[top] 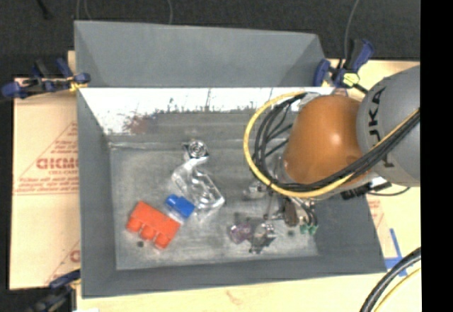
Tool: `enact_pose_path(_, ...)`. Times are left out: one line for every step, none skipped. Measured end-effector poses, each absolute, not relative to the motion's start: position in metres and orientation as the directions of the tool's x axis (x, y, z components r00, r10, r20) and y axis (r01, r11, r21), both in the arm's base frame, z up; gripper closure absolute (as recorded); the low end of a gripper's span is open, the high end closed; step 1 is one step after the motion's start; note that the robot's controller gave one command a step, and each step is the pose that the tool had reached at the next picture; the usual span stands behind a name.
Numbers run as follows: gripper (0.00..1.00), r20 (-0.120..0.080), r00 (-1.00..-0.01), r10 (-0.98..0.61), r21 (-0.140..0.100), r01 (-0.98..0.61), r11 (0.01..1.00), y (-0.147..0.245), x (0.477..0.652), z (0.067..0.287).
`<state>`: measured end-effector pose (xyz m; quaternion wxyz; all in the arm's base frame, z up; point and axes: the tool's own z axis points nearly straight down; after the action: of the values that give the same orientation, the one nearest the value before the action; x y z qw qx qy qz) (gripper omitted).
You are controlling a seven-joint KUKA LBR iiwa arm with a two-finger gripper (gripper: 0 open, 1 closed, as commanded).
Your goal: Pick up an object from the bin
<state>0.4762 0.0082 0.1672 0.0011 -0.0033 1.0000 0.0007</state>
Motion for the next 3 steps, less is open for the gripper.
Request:
enact_pose_path(0.00, -0.008, -0.992, 0.126, 0.003, 0.126, 0.992, 0.004, 0.492, 0.072)
enact_pose_path(0.00, -0.006, -0.994, -0.113, 0.000, -0.113, 0.994, 0.033, 0.473, 0.134)
enact_pose_path(0.00, -0.007, -0.853, -0.522, -0.001, -0.522, 0.853, -0.014, 0.509, 0.073)
